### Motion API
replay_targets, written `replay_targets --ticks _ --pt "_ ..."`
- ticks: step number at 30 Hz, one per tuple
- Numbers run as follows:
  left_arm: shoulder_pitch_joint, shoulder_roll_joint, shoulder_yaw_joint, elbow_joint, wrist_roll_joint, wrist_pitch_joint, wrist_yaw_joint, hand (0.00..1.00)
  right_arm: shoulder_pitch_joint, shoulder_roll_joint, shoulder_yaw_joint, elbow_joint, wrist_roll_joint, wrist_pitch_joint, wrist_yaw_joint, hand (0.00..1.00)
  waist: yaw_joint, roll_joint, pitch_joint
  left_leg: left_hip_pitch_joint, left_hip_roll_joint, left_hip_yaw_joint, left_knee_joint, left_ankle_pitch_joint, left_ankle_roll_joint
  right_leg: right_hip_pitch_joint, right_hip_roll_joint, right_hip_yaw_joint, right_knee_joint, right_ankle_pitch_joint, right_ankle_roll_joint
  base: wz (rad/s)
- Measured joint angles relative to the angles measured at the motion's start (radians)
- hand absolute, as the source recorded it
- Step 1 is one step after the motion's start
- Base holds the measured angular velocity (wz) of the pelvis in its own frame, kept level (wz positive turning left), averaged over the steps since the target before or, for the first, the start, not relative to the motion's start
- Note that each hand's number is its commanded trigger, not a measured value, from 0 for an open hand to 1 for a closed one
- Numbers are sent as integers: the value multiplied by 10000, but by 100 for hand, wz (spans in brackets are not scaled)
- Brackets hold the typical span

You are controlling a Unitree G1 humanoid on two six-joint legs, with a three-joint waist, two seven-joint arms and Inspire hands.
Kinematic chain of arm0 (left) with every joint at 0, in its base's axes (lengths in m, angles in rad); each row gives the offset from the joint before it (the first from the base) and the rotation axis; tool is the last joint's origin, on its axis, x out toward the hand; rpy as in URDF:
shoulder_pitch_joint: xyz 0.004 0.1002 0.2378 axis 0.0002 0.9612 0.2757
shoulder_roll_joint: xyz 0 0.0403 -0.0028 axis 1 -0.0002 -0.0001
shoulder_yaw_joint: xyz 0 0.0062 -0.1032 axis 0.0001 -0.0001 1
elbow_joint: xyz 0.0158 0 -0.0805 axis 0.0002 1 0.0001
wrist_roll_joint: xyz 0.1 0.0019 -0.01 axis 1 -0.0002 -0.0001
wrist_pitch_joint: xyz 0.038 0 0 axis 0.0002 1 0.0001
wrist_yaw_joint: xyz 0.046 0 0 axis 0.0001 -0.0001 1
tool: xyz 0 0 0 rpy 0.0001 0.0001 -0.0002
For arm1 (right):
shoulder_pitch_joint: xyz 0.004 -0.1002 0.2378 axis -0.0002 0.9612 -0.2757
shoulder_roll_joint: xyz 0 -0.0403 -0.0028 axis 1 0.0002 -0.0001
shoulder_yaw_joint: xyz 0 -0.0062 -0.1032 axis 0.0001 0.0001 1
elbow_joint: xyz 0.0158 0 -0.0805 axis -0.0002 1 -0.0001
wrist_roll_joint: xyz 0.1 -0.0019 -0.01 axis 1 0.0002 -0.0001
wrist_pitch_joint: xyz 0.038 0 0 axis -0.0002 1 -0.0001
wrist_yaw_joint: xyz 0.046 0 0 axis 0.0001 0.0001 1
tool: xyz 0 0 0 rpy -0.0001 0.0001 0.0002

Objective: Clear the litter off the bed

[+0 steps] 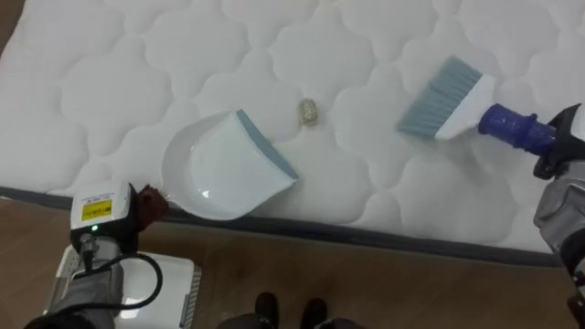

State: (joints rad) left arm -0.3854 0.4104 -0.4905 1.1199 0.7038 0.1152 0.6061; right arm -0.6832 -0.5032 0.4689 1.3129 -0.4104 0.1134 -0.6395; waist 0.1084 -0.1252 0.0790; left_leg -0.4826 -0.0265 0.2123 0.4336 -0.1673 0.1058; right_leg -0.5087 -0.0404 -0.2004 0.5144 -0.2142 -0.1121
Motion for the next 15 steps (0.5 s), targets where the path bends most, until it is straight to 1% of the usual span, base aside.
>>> replay_targets --ticks 1,4,8,10,12,14,15 --pt "-52 -1 -35 -2 2 41 54 100 -18 0 2 -49 -229 78 -29 100 22 -41 10 -21 2 -23 2 -3 2 0 1 -31 -27 3 1 4" --pt "-51 -2 -29 -13 158 101 222 100 -60 -2 -3 -194 -690 264 -86 100 97 -89 -1 -84 16 -50 -1 -19 22 -28 19 -72 -113 51 14 1" --pt "-64 12 27 -49 620 214 530 100 -131 -2 -2 -375 -1352 369 -372 100 208 -98 -4 -189 45 -46 6 -31 40 -151 28 -128 -137 167 14 -3" --pt "-52 28 108 -54 993 364 709 100 -126 1 0 -701 -2138 533 -390 100 262 -98 -4 -193 79 -30 58 -58 45 -150 -15 -332 -112 199 -8 -5" --pt "-53 74 176 -49 1154 397 845 100 -129 0 0 -1089 -2636 623 -391 100 263 -99 -4 -262 131 -35 132 -93 25 -142 -33 -551 -127 219 -44 -2" --pt "-55 91 177 -50 1227 401 930 100 -168 -2 10 -1319 -3100 679 -385 100 259 -102 -2 -315 144 -47 145 -95 22 -164 -34 -620 -126 227 -58 0" --pt "-40 91 177 -32 1325 424 1031 100 -197 -3 77 -1448 -3526 785 -356 100 258 -108 0 -323 145 -46 145 -97 19 -171 -34 -619 -125 227 -58 0"
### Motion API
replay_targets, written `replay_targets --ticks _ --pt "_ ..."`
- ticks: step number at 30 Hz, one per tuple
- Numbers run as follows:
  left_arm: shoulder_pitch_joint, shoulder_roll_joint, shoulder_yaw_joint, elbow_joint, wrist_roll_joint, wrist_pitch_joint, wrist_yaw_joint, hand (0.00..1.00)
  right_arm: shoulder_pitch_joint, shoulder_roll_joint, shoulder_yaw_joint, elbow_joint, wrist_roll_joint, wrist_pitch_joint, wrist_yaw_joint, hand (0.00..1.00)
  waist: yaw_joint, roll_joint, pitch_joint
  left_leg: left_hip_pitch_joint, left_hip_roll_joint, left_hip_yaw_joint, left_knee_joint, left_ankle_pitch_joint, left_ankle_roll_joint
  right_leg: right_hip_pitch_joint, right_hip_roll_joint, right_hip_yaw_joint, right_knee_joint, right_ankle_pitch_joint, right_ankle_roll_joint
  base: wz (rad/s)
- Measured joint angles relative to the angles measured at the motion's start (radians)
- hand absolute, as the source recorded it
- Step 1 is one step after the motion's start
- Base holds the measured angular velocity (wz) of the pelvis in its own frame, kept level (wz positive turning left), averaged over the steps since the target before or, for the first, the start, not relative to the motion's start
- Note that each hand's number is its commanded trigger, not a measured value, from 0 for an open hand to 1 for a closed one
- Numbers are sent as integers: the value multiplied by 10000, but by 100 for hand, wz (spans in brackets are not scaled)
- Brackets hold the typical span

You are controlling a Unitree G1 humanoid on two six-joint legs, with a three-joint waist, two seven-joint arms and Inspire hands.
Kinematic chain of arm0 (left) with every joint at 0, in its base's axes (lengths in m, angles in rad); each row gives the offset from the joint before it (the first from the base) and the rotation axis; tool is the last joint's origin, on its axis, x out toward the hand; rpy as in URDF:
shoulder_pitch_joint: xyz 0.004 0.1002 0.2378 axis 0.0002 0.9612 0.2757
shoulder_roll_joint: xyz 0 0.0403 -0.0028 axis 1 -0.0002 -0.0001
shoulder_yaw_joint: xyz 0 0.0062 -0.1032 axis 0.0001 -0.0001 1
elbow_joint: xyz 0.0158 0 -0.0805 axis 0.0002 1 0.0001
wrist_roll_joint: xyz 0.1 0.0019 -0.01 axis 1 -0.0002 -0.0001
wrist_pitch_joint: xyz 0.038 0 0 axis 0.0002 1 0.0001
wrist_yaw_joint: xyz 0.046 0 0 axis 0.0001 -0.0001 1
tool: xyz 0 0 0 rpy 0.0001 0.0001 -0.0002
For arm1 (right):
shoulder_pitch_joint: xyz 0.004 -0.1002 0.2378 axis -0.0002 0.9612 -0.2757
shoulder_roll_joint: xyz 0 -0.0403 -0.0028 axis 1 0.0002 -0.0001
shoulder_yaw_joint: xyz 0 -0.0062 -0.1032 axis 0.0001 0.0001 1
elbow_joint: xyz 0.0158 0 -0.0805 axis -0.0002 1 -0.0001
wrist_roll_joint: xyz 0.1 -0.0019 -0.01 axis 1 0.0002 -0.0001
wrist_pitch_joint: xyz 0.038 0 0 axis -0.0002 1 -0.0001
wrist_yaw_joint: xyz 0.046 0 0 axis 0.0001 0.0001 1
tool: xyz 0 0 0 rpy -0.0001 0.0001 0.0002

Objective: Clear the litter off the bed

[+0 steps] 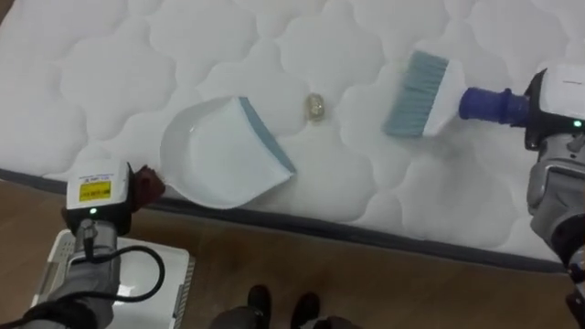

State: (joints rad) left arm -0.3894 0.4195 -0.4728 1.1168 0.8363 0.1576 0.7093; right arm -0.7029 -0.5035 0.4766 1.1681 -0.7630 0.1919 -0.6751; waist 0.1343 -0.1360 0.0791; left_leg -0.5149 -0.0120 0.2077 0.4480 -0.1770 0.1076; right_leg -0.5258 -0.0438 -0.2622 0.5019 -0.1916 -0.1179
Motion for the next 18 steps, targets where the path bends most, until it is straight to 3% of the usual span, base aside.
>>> replay_targets --ticks 4,9,18 --pt "9 121 3 18 308 168 93 100 -76 -23 458 -227 -1235 253 194 100 81 -151 8 54 7 77 12 -1 -1 4 0 68 64 -1 -2 -4" --pt "15 293 10 3 604 203 214 100 -95 -38 1006 -698 -2507 280 568 100 80 -353 20 64 7 81 16 -3 1 7 -22 27 108 -1 -2 -1" --pt "42 342 3 -40 713 357 246 100 -199 -62 1769 -1702 -4032 411 863 100 67 -471 48 77 11 47 5 -1 6 149 -76 -235 -124 -21 -39 1"
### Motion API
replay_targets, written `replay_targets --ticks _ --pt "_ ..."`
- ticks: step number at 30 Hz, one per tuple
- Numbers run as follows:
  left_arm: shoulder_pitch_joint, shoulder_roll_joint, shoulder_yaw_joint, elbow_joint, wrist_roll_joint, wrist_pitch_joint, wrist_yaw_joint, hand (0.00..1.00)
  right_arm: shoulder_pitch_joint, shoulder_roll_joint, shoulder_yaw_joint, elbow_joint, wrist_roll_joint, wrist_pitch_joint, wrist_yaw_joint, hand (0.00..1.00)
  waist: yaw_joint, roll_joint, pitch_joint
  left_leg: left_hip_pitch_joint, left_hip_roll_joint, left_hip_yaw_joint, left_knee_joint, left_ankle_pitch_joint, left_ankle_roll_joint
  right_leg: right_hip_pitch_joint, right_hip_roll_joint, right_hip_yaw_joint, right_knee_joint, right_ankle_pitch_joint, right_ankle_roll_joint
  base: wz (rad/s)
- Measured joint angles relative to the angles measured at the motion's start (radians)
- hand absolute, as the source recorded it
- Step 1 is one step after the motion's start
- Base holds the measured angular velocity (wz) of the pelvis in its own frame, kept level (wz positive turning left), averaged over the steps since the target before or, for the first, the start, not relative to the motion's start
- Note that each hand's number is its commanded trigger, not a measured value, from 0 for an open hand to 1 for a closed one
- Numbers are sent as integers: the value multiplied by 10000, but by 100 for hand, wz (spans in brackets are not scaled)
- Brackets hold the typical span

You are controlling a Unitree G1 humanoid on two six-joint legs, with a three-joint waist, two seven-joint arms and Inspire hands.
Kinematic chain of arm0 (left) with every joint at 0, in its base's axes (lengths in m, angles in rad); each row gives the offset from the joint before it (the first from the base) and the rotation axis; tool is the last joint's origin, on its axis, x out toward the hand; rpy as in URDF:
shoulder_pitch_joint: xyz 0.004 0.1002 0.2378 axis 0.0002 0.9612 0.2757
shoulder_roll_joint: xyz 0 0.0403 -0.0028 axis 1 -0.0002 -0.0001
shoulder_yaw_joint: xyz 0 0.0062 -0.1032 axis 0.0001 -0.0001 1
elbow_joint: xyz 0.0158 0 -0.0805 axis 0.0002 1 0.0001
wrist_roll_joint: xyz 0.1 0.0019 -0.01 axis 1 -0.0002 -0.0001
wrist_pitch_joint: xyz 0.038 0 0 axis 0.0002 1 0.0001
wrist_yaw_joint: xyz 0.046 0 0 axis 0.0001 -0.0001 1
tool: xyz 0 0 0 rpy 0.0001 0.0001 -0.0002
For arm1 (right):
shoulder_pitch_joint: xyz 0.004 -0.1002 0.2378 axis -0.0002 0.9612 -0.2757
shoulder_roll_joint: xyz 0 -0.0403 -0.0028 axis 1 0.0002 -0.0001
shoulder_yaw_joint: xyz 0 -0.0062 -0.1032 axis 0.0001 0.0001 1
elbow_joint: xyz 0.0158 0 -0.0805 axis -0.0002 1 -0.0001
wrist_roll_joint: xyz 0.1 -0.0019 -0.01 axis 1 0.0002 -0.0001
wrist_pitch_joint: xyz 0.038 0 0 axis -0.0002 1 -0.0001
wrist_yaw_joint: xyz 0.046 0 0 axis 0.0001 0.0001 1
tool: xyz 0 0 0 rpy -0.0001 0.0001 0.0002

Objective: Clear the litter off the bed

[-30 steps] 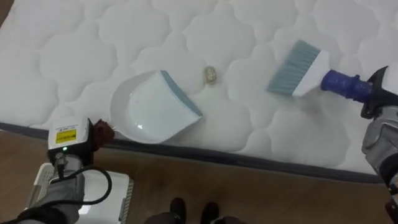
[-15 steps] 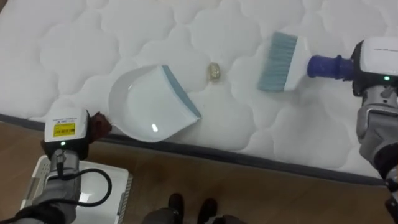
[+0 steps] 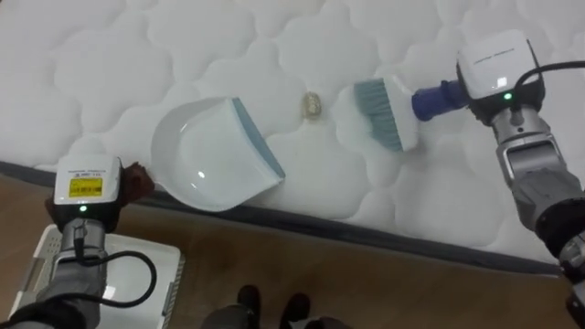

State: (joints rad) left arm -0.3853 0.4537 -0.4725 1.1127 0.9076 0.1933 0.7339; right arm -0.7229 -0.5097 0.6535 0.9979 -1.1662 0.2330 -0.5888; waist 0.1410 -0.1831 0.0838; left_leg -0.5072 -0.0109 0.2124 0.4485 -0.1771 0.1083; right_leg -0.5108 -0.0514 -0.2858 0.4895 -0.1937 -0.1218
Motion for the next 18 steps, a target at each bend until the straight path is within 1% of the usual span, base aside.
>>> replay_targets --ticks 4,7,11,18 --pt "3 0 0 -44 -6 9 -24 100 1 -2 36 -219 -261 0 142 100 8 -100 2 -22 1 -119 0 -1 -1 96 -1 -190 -151 7 6 7" --pt "16 -1 -5 -116 -4 9 -68 100 3 -1 44 -288 -309 0 265 100 7 -100 1 -20 0 -227 7 -1 -1 200 11 -316 -261 20 22 10" --pt "60 0 31 -260 0 9 -216 100 11 -3 41 -366 -388 4 315 100 22 -99 1 -24 -1 -262 -15 -2 -3 261 13 -446 -403 23 27 5" --pt "77 -4 55 -380 -2 11 -381 100 27 19 41 -417 -386 11 467 100 80 -84 -2 -19 1 -270 -10 -2 -2 269 10 -487 -390 43 37 0"
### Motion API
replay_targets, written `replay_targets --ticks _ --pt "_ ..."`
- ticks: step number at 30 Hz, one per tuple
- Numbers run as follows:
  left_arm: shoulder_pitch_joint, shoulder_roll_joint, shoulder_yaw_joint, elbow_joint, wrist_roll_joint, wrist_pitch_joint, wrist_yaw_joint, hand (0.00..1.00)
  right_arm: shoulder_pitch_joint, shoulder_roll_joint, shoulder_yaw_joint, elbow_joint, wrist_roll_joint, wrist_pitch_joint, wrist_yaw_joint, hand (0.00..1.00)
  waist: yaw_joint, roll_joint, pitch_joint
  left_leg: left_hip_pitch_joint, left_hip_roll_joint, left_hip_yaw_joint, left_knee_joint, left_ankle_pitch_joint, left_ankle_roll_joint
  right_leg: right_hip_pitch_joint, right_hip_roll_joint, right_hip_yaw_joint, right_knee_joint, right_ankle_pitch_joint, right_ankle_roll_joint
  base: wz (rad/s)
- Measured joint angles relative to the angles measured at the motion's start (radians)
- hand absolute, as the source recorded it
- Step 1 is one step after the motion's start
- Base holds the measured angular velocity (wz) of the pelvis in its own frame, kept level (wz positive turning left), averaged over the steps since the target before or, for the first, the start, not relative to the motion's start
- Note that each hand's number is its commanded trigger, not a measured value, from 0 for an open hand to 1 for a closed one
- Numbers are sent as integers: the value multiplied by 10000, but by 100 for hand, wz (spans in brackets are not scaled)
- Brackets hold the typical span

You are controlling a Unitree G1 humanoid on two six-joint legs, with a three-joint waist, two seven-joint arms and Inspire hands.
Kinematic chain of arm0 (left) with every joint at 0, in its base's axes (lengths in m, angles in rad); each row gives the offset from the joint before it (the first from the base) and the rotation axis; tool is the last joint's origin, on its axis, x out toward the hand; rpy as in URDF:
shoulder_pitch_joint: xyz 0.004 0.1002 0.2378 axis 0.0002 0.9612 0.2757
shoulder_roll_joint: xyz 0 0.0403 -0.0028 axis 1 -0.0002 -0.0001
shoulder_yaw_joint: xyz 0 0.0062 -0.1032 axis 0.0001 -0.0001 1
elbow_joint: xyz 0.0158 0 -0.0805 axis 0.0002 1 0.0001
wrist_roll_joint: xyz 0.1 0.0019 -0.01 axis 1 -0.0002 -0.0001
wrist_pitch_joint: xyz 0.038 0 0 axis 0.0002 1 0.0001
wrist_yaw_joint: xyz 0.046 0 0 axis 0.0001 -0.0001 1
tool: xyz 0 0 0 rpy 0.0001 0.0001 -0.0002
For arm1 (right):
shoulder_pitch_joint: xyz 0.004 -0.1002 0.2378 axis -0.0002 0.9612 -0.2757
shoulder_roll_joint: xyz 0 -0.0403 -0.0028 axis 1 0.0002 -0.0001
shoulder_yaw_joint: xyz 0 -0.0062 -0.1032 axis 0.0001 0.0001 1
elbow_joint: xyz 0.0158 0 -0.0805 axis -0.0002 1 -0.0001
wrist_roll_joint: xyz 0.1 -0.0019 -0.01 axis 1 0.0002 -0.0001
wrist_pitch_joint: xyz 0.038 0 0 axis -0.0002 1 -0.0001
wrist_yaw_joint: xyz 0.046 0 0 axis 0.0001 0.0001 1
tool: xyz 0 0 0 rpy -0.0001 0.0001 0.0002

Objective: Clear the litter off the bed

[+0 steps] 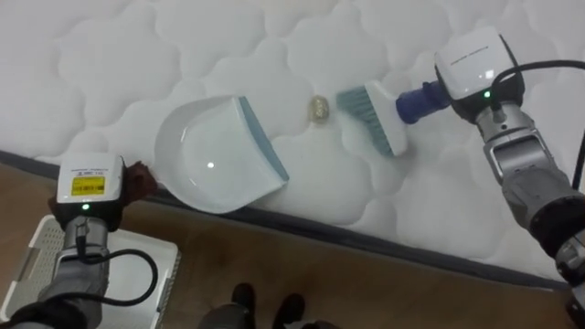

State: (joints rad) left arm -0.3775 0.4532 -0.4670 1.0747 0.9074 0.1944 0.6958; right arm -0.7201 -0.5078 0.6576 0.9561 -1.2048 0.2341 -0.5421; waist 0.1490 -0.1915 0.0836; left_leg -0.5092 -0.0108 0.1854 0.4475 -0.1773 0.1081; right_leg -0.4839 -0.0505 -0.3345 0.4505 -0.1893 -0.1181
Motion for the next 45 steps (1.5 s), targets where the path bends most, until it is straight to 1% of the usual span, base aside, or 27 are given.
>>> replay_targets --ticks 5,9,12,18,24,26,31,35,41,45 --pt "-1 -4 0 -71 2 9 -97 100 0 48 3 -61 6 26 19 100 26 36 17 21 7 1 -3 0 0 4 -1 -3 54 35 -16 0" --pt "0 -34 -7 -294 60 30 -244 100 -1 53 -7 -56 184 73 222 100 144 129 84 55 6 19 -36 -4 2 1 -35 -7 168 37 -17 0" --pt "2 -125 -9 -340 58 65 -281 100 -2 56 -85 42 225 76 208 100 184 197 132 41 2 18 -49 -4 2 -26 -38 -7 168 37 -18 0" --pt "10 -151 -53 -451 60 257 -314 100 -2 58 -131 210 232 76 -24 100 190 241 118 13 0 18 -37 2 -2 -47 -41 -21 171 34 -25 0" --pt "11 -154 -71 -457 217 280 -295 100 -4 73 -131 278 265 75 -350 100 229 244 117 30 -11 17 -41 6 2 -26 -99 -159 226 38 -29 0" --pt "11 -160 -59 -457 257 290 -280 100 -4 109 -137 277 270 75 -466 100 236 244 117 31 -12 16 -46 5 2 -29 -100 -159 228 38 -29 0" --pt "10 -280 -41 -468 418 448 -201 100 -43 219 -143 276 240 81 -569 100 272 250 119 15 -16 13 -40 2 1 -73 -128 -184 305 39 -31 0" --pt "7 -307 -35 -497 489 456 -148 100 -48 377 -141 238 237 106 -596 100 337 277 119 13 -16 13 -39 2 1 -75 -122 -172 292 45 -41 0" --pt "24 -379 -76 -526 498 458 -92 100 -48 410 -135 178 219 114 -620 100 460 307 116 11 -19 13 -78 3 0 -85 -107 -165 240 48 -46 0" --pt "64 -387 -76 -525 485 460 -57 100 -48 592 -128 168 222 211 -620 100 463 324 112 13 -17 10 -125 6 -4 -61 -83 -166 148 52 -46 0"
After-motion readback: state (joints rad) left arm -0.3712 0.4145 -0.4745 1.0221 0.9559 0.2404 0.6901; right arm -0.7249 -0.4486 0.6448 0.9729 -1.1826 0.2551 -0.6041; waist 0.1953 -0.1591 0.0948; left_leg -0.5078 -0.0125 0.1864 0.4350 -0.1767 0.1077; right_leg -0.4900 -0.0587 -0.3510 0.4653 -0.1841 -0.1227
